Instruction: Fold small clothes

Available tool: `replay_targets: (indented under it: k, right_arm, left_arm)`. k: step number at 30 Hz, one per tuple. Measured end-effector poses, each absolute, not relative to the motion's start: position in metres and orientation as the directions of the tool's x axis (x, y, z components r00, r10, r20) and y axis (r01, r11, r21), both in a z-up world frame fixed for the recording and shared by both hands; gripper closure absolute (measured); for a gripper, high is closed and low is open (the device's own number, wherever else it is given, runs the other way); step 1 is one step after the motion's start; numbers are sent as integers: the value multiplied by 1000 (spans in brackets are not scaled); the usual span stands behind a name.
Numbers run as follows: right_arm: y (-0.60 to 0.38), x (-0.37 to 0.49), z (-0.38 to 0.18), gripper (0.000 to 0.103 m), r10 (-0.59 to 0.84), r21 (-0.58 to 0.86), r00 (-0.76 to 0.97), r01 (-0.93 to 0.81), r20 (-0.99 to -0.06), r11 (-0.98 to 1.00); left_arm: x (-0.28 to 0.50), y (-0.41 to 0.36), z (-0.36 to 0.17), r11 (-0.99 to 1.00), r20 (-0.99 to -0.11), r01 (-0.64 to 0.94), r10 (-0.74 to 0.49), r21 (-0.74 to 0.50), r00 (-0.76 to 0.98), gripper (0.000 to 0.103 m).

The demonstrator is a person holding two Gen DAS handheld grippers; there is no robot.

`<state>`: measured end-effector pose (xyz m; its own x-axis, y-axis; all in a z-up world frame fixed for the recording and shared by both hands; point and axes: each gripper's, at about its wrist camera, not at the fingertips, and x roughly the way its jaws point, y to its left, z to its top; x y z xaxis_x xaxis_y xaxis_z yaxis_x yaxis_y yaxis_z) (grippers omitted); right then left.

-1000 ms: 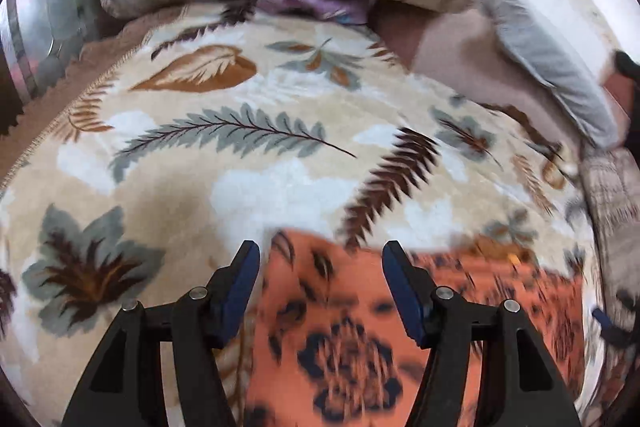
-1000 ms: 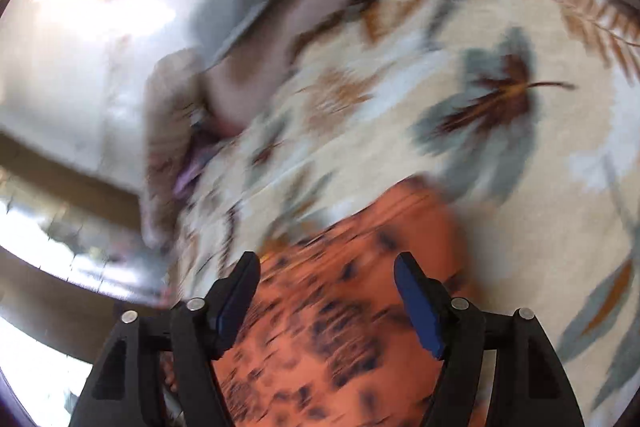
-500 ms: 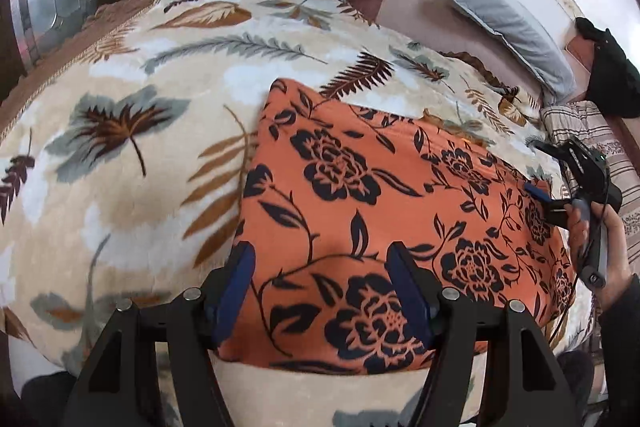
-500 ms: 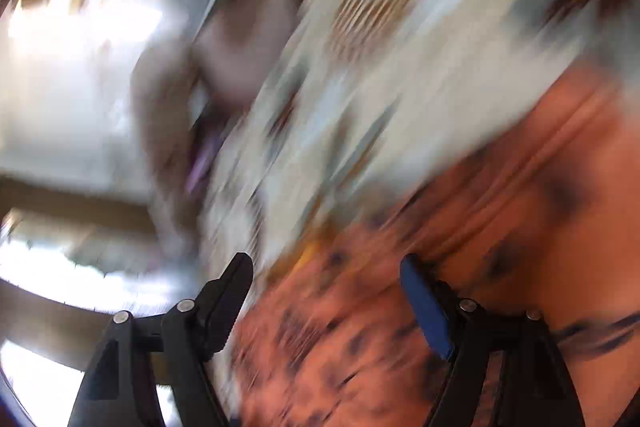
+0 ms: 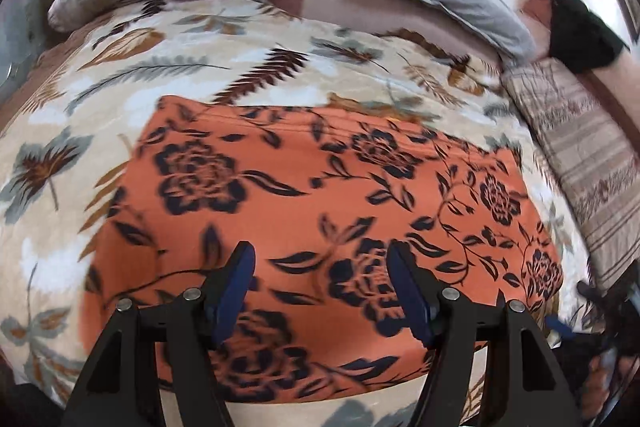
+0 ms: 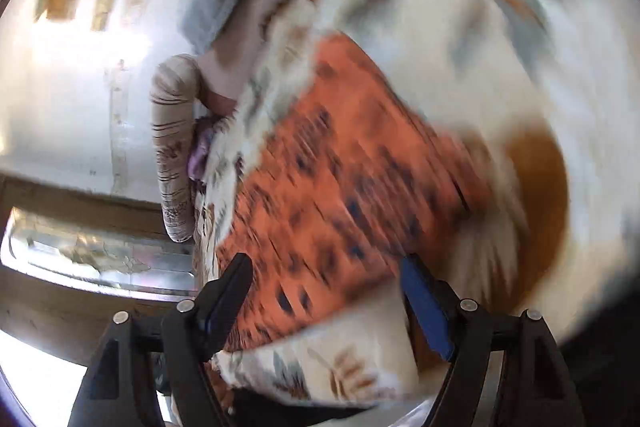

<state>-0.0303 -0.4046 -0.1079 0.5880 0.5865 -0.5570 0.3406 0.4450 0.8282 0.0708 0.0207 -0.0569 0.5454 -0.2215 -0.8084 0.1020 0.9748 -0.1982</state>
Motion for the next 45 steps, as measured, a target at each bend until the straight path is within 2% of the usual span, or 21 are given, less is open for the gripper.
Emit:
replay_targets:
  k: [6, 9, 10, 12, 18, 21, 22, 23, 24, 25, 26, 29, 32, 34, 35, 38, 40, 42, 43, 44, 45]
  right_arm:
    - [-414, -11, -132, 22, 524, 857, 678, 386, -515, 342]
    - [-423, -5, -139, 29, 480, 857, 710, 416, -515, 304]
    - [-423, -2, -138, 46, 471, 845, 702, 430, -534, 318]
    - [-426, -1, -132, 92, 455, 814, 678, 437, -577, 381]
    - [-418, -2, -86, 93, 372, 723, 675, 356, -637, 592]
    - [-418, 7, -118, 82, 422, 668, 538, 432, -730, 606]
    - [-422, 2, -123, 80, 450, 709, 561, 428, -695, 561]
    - [-428, -4, -122, 74, 458, 730, 579, 429, -674, 532]
    - [-433, -10, -117, 57, 453, 737, 593, 429, -666, 522]
    - [-441, -16, -110, 31, 431, 737, 613, 428, -662, 523]
    - [-449, -22, -100, 29, 400, 733, 638, 422, -658, 533]
    - [-468, -20, -81, 29, 382, 728, 664, 376, -643, 573]
    - [-482, 5, -71, 29, 442, 738, 641, 311, -628, 598]
    - [-481, 31, -72, 29, 501, 744, 604, 249, -620, 620]
    - [-474, 48, -74, 29, 532, 746, 576, 224, -621, 627]
    - [-462, 107, -94, 29, 603, 737, 465, 187, -648, 649]
    - [-459, 128, -111, 29, 587, 700, 414, 203, -696, 685]
    - [-454, 145, -118, 31, 611, 706, 385, 185, -692, 684]
    - [-453, 149, -116, 49, 614, 709, 388, 170, -687, 685]
    - [-450, 153, -113, 74, 629, 717, 381, 154, -678, 680]
    - [-448, 155, -111, 83, 620, 706, 378, 147, -688, 693]
  left_arm:
    - [72, 12, -81, 988, -849, 59, -154, -145, 506, 34]
    - [60, 15, -74, 988, -840, 42, -149, -149, 522, 34]
    - [56, 15, -70, 987, -834, 44, -155, -156, 530, 34]
    - [43, 16, -56, 984, -802, 35, -161, -173, 575, 34]
    - [25, 8, -37, 985, -753, 48, -157, -165, 639, 30]
    - [49, 3, -71, 995, -836, 15, -95, -104, 540, 28]
    - [58, 1, -87, 997, -875, 20, -76, -75, 478, 28]
    - [58, -2, -92, 998, -866, 45, -55, -38, 496, 27]
    - [55, -6, -88, 998, -850, 65, -37, -4, 525, 27]
    - [54, -8, -87, 997, -851, 75, -27, 15, 524, 27]
    - [53, -8, -85, 998, -853, 68, -31, 5, 522, 27]
    - [49, -2, -74, 996, -831, 57, -93, -74, 548, 27]
    - [46, -7, -65, 996, -794, 71, -84, -52, 602, 27]
    - [53, -9, -75, 996, -819, 75, -79, -44, 569, 27]
    - [58, -9, -88, 996, -848, 77, -79, -45, 523, 27]
    - [58, -12, -91, 995, -833, 94, -64, -15, 550, 25]
    - [60, -11, -91, 995, -836, 93, -73, -26, 545, 25]
    - [62, -10, -91, 994, -836, 100, -86, -37, 542, 24]
    - [63, -10, -92, 994, -835, 101, -87, -38, 544, 23]
    - [64, -9, -93, 994, -833, 102, -87, -38, 546, 23]
    - [65, -9, -93, 994, -833, 100, -85, -37, 546, 23]
